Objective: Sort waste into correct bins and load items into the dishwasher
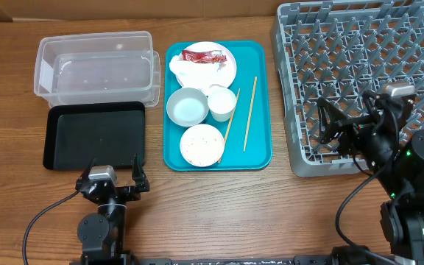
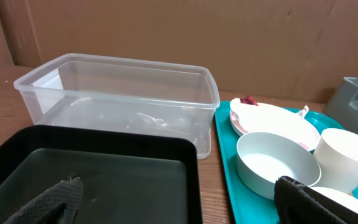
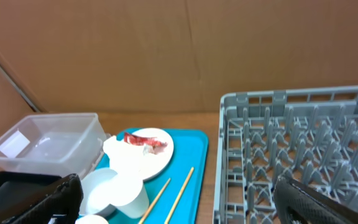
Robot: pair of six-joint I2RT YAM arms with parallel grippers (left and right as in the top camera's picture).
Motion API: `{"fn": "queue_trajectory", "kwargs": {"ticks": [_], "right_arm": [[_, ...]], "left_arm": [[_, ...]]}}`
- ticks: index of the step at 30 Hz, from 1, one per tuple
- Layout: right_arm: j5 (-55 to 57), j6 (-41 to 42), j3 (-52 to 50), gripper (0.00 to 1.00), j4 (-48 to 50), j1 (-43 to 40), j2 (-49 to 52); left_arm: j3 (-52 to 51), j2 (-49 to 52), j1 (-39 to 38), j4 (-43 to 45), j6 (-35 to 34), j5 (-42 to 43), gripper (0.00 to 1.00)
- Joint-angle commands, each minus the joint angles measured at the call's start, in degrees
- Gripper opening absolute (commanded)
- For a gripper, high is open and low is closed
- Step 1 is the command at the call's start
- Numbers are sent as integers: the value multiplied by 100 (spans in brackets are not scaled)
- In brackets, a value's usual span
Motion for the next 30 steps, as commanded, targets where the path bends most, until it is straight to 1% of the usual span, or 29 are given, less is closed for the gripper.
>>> {"fn": "queue_trajectory", "kwargs": {"ticks": [1,9,11,16,19,26,30], "right_arm": [[-13,-4,173,100,22,0,90],[-494,11,173,100,243,-2,258],[-522,11,173,100,240,0,258],[-518,7,173,100,243,-2,269],[-516,7,173,100,238,-2,269],[-494,4,173,100,243,-2,269],[-494,-13,173,100,267,-2,269]], "left_arm": [[-28,-59,4,-2,-57,-37,100],[-28,-59,4,0,-59,-42,100],[-28,-59,4,120,-81,-39,100],[-26,-59,4,225,-278,234,100],[13,-59,4,522,-273,452,100],[601,-55,4,614,-173,428,100],[999,-55,7,619,-157,173,100]]}}
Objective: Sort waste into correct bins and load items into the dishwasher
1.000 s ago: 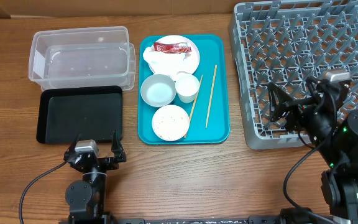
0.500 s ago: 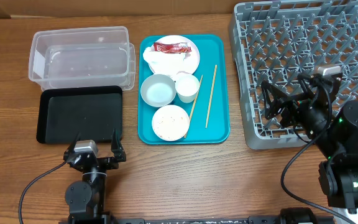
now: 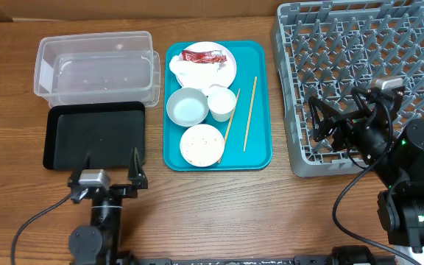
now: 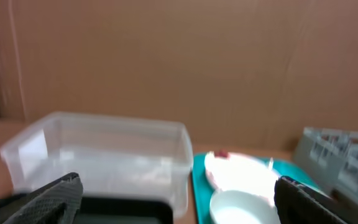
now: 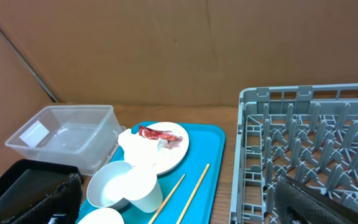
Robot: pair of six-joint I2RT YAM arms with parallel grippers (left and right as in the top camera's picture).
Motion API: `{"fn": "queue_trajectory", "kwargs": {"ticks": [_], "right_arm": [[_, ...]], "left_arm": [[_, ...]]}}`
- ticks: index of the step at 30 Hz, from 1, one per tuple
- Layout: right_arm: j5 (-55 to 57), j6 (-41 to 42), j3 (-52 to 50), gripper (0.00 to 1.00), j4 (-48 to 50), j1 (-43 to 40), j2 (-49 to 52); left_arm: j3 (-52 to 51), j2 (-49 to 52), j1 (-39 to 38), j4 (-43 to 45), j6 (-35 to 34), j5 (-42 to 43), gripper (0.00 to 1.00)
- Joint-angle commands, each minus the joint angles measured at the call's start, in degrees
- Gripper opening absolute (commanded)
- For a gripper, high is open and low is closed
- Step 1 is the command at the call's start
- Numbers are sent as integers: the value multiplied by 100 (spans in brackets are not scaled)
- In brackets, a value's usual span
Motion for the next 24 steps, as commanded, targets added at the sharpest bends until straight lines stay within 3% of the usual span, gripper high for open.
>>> {"fn": "queue_trajectory", "kwargs": {"ticks": [1,8,14,16,20,24], "right_arm": [[-28,-15,173,100,50,-2,-20],[17,-20,173,100,85,-2,-20],[33,-17,173,100,249,-2,-22],[33,-17,173,100,262,-2,-22],[33,-17,173,100,195,-2,-20],[33,-20,173,100,175,-2,-22]], "left_arm": [[461,-52,7,42,28,-184,100],[710,-55,4,-201,-46,153,100],[669,-55,4,-1996,-114,597,100],[619,-55,4,-1937,-299,662,100],[632,-44,4,-1152,175,1405,100],[778,267,4,-468,-2,1716,100]]}}
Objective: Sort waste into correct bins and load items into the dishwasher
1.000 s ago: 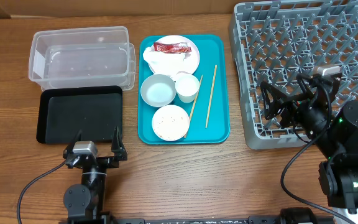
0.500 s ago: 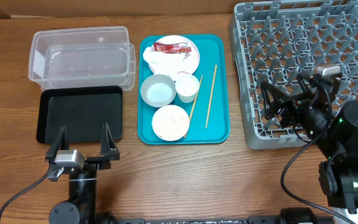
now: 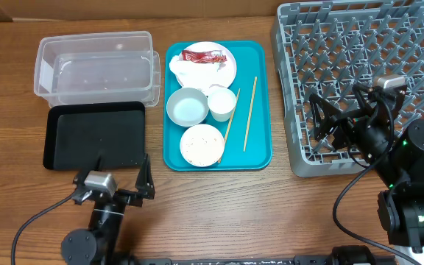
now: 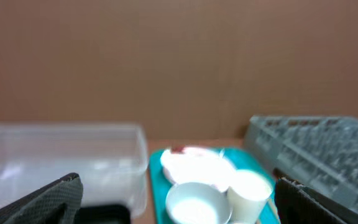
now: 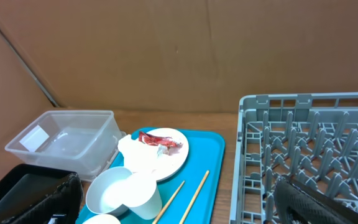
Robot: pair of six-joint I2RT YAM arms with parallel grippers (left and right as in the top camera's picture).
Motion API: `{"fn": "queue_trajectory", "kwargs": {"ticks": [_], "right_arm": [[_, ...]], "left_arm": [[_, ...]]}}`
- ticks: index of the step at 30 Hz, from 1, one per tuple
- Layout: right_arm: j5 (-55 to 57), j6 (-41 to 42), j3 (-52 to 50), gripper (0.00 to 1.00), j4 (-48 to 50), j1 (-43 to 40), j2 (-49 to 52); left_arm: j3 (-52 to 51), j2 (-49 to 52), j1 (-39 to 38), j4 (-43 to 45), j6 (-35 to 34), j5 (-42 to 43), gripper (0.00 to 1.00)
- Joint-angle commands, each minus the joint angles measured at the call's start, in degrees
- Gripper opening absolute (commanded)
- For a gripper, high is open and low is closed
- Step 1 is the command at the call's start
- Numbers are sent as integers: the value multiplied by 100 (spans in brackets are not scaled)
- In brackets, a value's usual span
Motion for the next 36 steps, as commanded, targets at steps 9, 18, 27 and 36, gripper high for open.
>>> {"fn": "queue_trajectory", "kwargs": {"ticks": [9,18,27,36], "right_arm": [[28,-20,173,100,13,-2,13],[26,-17,173,100,-293,-2,203],[22,-9,173,100,-319,-2,232],[0,-9,173,100,-404,-2,232]], "left_arm": [[2667,3069,-4,-535,442,1513,100],[6717,6693,-341,-3206,1064,1091,100],[11595,10384,-1600,-6679,1552,-1165,100],[12478,12142,-2446,-7025,1502,-977,100]]}}
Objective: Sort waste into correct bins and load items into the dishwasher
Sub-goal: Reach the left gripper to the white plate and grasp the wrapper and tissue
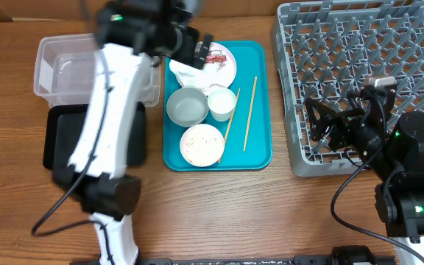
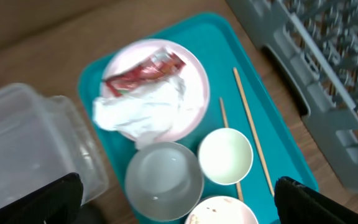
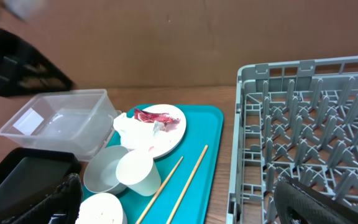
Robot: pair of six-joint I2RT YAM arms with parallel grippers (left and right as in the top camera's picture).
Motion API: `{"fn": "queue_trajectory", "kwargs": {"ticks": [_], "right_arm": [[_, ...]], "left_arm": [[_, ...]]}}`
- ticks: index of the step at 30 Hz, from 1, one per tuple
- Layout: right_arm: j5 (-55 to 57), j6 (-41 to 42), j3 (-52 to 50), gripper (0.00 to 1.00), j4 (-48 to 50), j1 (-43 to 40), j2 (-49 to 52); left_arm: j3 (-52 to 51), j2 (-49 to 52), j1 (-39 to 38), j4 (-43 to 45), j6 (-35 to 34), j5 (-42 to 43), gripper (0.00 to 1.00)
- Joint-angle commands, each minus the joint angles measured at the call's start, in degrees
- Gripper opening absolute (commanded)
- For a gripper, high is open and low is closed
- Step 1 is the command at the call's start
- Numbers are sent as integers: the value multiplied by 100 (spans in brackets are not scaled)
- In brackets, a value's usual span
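Observation:
A teal tray (image 1: 260,96) holds a pink plate (image 2: 191,93) with a red wrapper (image 2: 143,70) and a crumpled white napkin (image 2: 143,112). It also holds a white bowl (image 2: 163,179), a white cup (image 2: 225,157), a dirty small plate (image 1: 201,144) and two chopsticks (image 1: 249,110). My left gripper (image 1: 199,48) hangs open high above the plate, holding nothing. My right gripper (image 1: 342,129) stands open over the front left part of the grey dish rack (image 1: 359,44), also holding nothing.
A clear plastic bin (image 1: 61,66) stands left of the tray, and a black tray (image 1: 59,140) lies in front of it. My left arm (image 1: 112,110) crosses over both. Bare wooden table (image 1: 234,213) lies along the front.
My left arm was low at the table's front edge, looking level across the table. Now it is raised and stretched over the far end of the teal tray, looking down. The right arm barely shifted.
Both grippers stood open, the left at the front edge by the black tray, the right over the rack. The left wrist view then rose and turned right toward the tray. Now the left gripper hangs above the plate. Nothing on the tray has moved.

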Motion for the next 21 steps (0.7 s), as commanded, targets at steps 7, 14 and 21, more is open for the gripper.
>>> {"fn": "queue_trajectory", "kwargs": {"ticks": [7,14,21], "right_arm": [[-9,-9,155,100,-142,-2,-15],[-63,9,155,100,-313,-2,-15],[-72,7,155,100,-527,-2,2]], "left_arm": [[157,1117,-280,826,-1582,-197,98],[157,1416,-260,1460,-4070,-1561,87],[157,1943,-260,1582,-5110,-1663,88]]}}
